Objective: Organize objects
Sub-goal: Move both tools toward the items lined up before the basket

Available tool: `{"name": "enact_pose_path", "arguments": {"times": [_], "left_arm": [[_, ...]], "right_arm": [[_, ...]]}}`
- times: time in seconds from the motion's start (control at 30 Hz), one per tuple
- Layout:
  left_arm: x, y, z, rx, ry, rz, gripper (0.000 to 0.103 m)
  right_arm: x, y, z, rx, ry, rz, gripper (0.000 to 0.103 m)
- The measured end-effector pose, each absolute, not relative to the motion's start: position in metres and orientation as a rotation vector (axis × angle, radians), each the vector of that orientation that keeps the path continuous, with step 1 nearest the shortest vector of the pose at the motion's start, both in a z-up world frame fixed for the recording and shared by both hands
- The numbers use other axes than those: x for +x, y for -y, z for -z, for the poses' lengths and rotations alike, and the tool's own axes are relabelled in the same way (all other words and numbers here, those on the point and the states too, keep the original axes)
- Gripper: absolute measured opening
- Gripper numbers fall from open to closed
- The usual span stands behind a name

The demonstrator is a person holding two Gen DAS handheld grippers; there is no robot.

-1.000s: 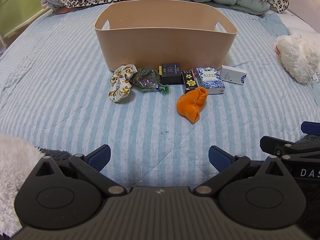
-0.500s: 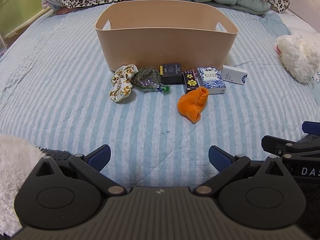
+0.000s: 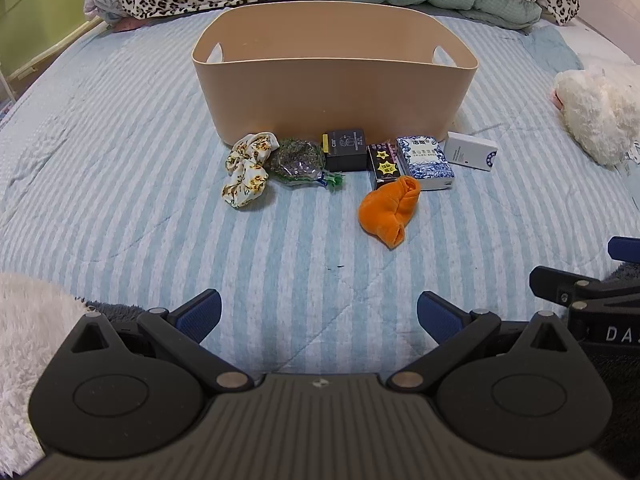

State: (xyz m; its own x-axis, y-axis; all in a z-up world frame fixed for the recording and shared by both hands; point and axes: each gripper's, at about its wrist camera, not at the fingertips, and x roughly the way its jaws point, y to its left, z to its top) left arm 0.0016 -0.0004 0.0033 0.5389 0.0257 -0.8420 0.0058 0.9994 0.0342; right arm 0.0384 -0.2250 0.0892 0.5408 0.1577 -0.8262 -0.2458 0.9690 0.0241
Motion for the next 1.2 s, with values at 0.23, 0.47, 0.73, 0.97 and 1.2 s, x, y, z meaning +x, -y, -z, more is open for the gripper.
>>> {"name": "enact_pose_path", "arguments": {"times": [0.23, 0.47, 0.73, 0.97, 1.2], "left_arm": [[0.005, -0.003, -0.004, 0.033, -0.995, -0.016, 0.103], [0.014, -0.013, -0.007, 0.032, -0.979, -0.043, 0.103], [0.038, -0.03, -0.008, 0.028, -0.974, -0.074, 0.103], [0.066, -0.044, 0.0, 0.033, -0.991, -0.089, 0.103], [0.099, -0.052, 0.015, 0.08, -1.015, -0.138, 0.103]], "right_arm": [[0.043, 0.227, -0.09, -0.099, -0.968, -0.24, 0.103], [0.056, 0.231, -0.093, -0.116, -0.947, -0.227, 0.103], [0.082, 0.231, -0.1, -0.181, -0.906, -0.215, 0.103], [0.113, 0.23, -0.095, -0.223, -0.916, -0.223, 0.103], [0.152, 0.224, -0.083, -0.278, -0.939, -0.255, 0.103]]}}
